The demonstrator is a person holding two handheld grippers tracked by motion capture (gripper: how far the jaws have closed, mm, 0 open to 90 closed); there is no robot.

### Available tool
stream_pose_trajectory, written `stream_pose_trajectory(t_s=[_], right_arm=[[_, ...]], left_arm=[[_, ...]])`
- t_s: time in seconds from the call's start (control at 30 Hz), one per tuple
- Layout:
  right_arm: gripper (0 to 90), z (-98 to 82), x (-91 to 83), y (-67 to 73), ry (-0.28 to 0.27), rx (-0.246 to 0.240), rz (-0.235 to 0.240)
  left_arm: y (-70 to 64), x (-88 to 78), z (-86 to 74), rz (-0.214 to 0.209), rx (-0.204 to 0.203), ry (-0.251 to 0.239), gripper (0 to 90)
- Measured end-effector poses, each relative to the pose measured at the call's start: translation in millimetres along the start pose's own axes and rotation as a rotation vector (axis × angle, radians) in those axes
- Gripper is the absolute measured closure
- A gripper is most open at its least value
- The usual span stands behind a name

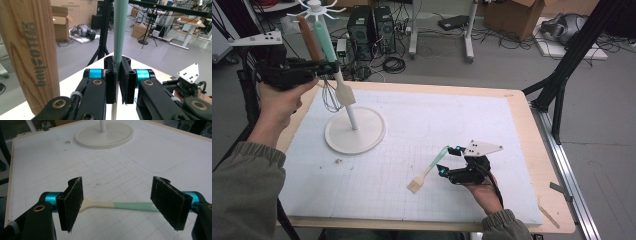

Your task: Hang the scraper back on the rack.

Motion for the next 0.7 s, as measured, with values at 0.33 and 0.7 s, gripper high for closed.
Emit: stream_pose_trajectory(t_s=[0.33, 0.7], right_arm=[[25.4, 0.4, 0.9, 0.3, -0.002, -0.003, -0.002], [25.4, 0.4, 1.6, 0.7, -0.001, -0.005, 0.001]], left_arm=[[3.4, -2.3, -1.5, 0.012, -0.007, -0.014, 84.1], [7.6, 1.1, -3.2, 0.034, -0.023, -0.008, 83.9]])
Point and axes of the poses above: each handheld gripper's, and its own axes: x roughly forward along the jaws, z roughly out of its top, y roughly to its left, the point moved 6 cm from there along x, roughly forward along the jaws, and after that the axes turned 13 degrees about x, right-handed, at the moved point
